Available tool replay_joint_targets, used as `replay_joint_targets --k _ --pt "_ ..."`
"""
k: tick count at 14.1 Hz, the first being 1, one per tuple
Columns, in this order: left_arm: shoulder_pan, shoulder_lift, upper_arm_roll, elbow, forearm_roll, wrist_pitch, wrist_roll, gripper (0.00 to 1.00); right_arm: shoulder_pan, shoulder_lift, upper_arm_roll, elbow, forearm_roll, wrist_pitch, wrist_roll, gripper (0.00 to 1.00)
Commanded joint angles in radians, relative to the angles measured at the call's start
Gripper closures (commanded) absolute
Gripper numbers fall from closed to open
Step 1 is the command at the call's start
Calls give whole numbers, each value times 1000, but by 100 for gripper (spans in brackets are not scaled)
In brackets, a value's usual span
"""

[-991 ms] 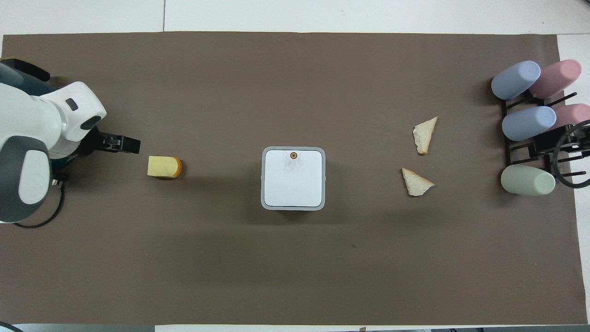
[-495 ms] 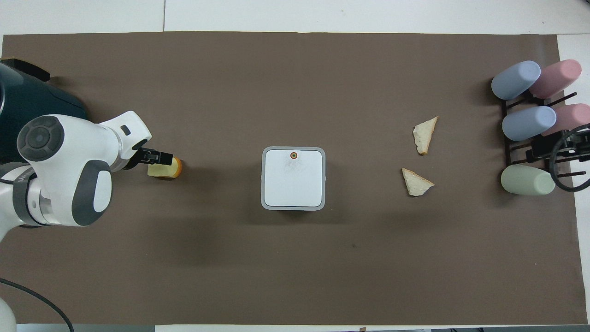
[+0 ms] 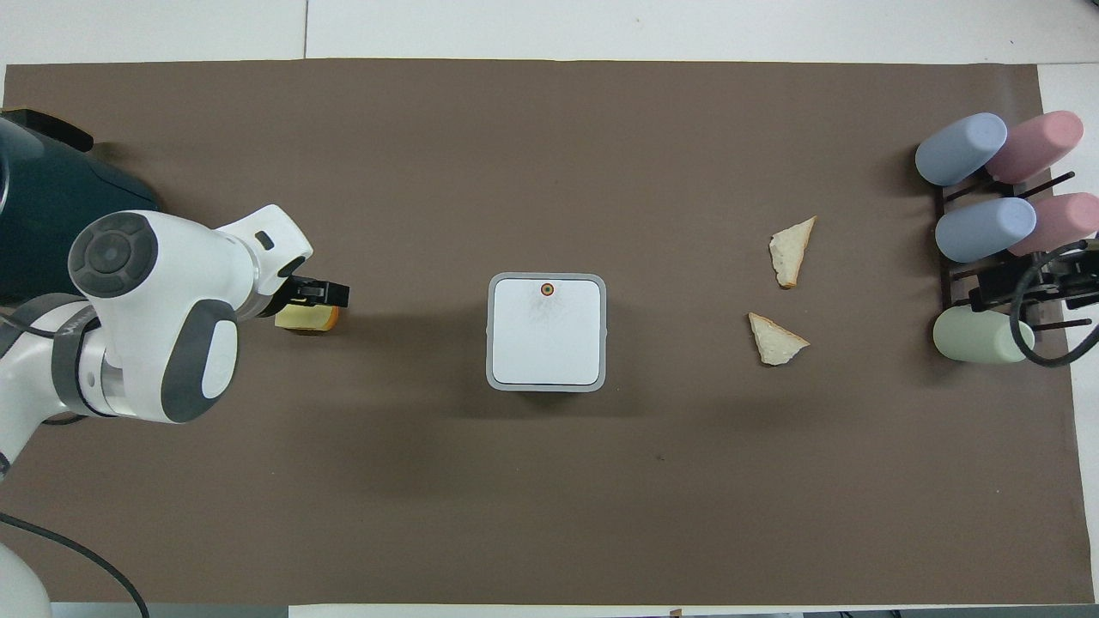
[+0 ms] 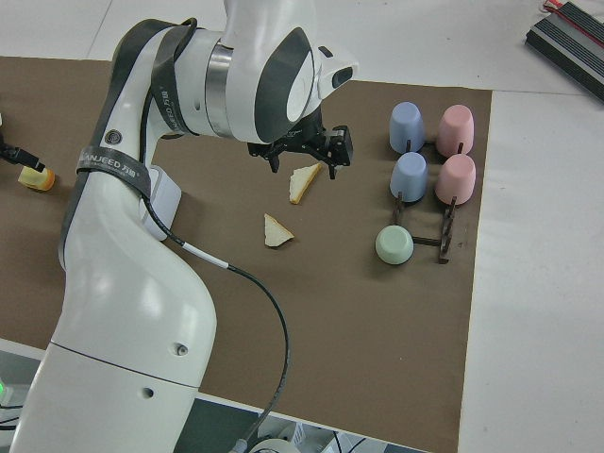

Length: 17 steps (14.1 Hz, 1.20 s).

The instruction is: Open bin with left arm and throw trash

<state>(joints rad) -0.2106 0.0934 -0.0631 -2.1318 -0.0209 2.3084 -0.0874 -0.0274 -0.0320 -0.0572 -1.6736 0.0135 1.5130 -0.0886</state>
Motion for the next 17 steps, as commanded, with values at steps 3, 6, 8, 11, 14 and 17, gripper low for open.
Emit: replay_joint_targets --k 3,6,8,11,14,17 --pt "-260 40 12 192 -1 -44 -407 100 4 -45 4 -83 14 107 7 0" --pt "-320 97 8 256 -11 114 -578 100 24 -45 5 -80 14 102 9 0" --pt "-378 111 6 250 -13 184 -609 100 24 -45 5 -80 14 98 7 0" --pt "-406 152 5 248 -11 206 -594 100 24 -45 5 -81 14 99 7 0" --pt "-441 155 5 213 -11 201 -588 100 24 -45 5 -81 14 99 6 0" --pt "-455 144 5 197 -11 163 -588 100 24 -45 5 -83 14 102 6 0"
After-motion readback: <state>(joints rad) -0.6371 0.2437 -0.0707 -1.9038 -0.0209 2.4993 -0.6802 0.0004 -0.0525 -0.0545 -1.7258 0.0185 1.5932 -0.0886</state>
